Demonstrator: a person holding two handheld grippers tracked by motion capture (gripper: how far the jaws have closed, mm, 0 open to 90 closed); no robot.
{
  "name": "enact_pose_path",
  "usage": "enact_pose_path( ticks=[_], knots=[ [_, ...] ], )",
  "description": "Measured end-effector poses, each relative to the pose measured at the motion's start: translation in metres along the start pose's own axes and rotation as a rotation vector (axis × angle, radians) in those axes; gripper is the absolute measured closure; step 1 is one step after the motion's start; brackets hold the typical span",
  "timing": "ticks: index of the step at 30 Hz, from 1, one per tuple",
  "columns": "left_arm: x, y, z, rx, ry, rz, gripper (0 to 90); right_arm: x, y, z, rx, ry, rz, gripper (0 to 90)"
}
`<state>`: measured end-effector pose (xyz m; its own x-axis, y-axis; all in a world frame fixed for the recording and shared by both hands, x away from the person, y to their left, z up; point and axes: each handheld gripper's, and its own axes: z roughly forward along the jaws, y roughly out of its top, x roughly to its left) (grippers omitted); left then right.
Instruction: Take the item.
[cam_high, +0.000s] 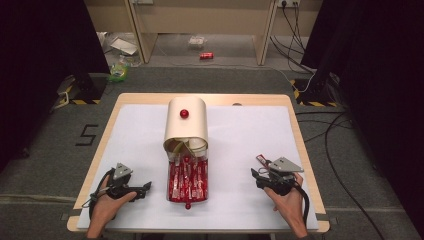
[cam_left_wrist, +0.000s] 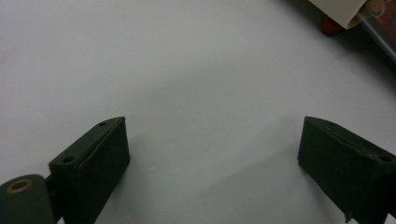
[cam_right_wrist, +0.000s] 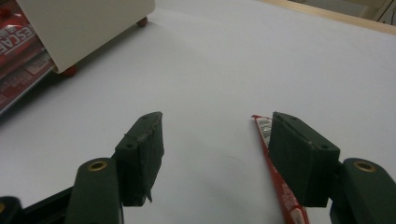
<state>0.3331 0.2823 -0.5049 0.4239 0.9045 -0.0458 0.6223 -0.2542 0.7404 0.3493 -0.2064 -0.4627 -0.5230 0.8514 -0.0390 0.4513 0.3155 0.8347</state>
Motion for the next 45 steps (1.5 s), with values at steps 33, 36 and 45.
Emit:
enact_pose_path(
  ticks=[33,36,45],
  knots=[
    [0.0,0.0,0.0,0.002,-0.002,0.001,7.6,0.062,0.002,0.009,0.009,0.191,-0.08,26.2],
    [0.0,0.0,0.0,0.001,-0.002,0.001,7.6,0.068,0.001,0.008,0.008,0.21,-0.089,25.4],
    [0.0,0.0,0.0,0.002,-0.002,0.001,7.6,0.08,0.0,0.005,0.0,0.243,-0.098,24.2]
  ],
)
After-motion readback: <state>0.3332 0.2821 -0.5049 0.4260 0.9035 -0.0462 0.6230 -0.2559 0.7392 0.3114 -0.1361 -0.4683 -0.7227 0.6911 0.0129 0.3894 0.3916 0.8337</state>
